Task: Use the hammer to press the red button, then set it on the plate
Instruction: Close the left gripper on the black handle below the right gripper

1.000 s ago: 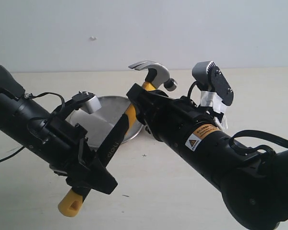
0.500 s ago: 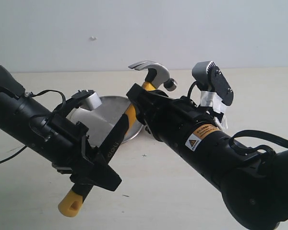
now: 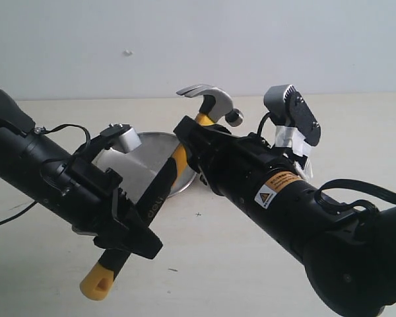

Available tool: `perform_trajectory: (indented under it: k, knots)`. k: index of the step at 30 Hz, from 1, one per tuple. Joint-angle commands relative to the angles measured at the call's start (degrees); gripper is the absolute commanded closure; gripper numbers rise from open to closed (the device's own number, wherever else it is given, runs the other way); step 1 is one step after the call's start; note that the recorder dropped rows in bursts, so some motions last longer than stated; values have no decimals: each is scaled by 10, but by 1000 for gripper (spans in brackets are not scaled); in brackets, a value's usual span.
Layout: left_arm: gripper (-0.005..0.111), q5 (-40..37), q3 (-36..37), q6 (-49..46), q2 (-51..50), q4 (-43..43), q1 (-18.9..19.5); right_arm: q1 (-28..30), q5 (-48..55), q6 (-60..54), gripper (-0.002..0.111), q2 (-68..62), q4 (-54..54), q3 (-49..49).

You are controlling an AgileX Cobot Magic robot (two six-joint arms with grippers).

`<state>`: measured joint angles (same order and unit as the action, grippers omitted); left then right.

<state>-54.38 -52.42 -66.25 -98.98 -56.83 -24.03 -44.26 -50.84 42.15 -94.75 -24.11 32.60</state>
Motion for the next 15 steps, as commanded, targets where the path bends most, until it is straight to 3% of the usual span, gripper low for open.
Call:
perform_trajectory:
  k: [1,7,15]
  knots:
    - [107,12,-2,-9,-3,-4,-1,1,-45,-6,108,6,18,5]
    - [107,30,-2,-8,-3,-6,-1,1,-27,-6,102,6,21,5]
    - [107,37,-2,-8,-3,-6,-1,1,15,-33,64,6,20,4]
